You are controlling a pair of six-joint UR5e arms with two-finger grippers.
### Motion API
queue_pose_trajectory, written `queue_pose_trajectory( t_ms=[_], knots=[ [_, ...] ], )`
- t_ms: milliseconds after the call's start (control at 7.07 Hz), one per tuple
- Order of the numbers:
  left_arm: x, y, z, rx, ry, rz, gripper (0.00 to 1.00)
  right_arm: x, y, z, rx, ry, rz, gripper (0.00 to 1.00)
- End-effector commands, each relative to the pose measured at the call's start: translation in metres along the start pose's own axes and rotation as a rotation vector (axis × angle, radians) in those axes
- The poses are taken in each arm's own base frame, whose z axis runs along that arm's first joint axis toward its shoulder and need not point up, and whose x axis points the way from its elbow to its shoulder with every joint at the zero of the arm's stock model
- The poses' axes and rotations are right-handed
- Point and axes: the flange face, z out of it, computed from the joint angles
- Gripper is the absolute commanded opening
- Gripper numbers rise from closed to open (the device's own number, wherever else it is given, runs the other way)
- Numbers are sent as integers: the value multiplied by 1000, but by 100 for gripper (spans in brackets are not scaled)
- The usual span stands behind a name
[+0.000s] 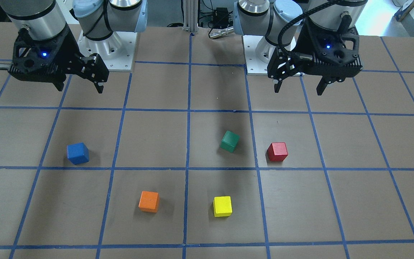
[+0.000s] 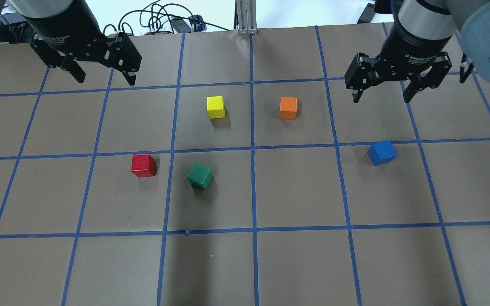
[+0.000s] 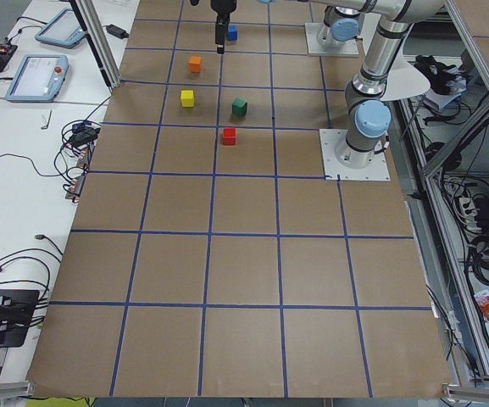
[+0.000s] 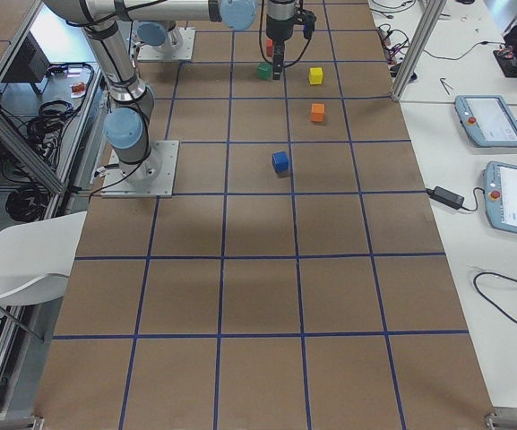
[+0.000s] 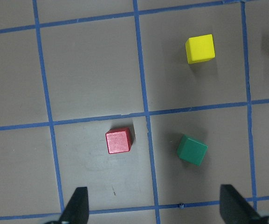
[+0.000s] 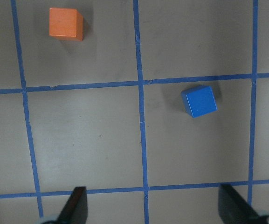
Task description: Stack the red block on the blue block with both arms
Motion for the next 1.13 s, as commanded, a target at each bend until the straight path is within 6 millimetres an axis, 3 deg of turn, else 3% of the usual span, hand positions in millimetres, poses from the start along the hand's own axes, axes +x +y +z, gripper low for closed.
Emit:
queue_pose_trajectory(
  t_ms=[0, 708, 849, 991],
  knots=[
    [-1, -4, 8, -12, 12, -17, 100, 0, 0, -1, 3, 0, 1, 100],
    [5, -9, 13, -28, 12, -8, 100, 0, 0, -1, 3, 0, 2, 100],
    [0, -11, 30, -56, 19, 1, 100, 0, 0, -1, 3, 0, 2, 100],
    [-1, -21, 68, -118, 27, -9, 100, 0, 0, -1, 3, 0, 2, 100]
  ],
)
